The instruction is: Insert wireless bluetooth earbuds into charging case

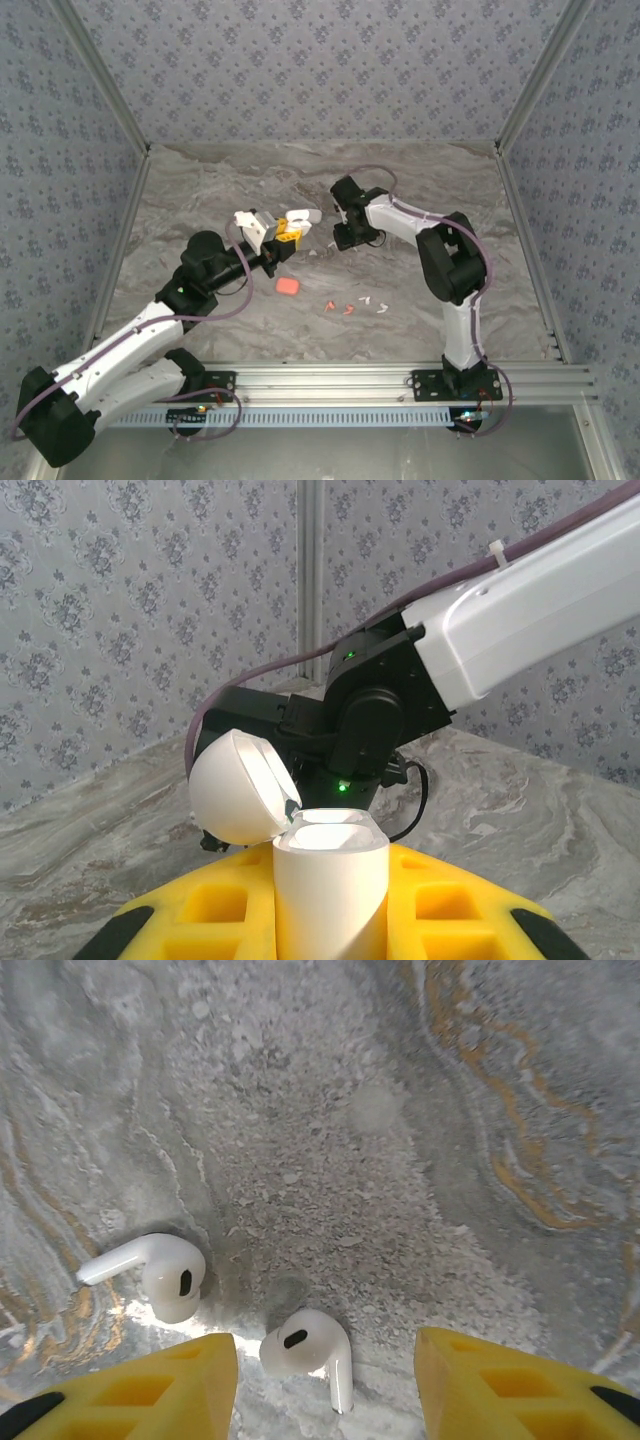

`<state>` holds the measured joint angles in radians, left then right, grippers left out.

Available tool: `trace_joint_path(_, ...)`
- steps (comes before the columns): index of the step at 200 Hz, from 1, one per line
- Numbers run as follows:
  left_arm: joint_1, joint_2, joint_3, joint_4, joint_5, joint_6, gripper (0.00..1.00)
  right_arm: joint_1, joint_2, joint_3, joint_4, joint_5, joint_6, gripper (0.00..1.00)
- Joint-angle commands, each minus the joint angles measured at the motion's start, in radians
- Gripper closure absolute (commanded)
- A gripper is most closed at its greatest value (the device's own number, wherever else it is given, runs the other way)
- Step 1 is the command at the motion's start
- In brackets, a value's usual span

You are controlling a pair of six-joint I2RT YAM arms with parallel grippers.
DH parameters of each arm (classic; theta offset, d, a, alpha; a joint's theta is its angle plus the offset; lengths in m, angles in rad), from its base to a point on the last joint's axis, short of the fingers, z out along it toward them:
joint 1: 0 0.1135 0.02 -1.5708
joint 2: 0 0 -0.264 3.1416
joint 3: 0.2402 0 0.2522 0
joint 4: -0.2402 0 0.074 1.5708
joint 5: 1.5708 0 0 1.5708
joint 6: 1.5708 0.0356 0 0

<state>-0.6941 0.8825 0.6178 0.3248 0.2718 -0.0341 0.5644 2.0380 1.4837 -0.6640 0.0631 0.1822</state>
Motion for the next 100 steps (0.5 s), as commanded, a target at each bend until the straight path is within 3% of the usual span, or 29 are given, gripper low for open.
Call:
trace_joint_path(1,-0.005,-0.022,-0.001,0.003,-0.011,0.011,1.00,-0.001,0.028,0.033,-0.028,-0.017,-0.023,0.50)
trace_joint_path(100,-0.005,-0.016,0.007,0.000,-0.014,0.015,1.00,0.006,0.084,0.051,-0.016,-0.042,-0.033,0.65)
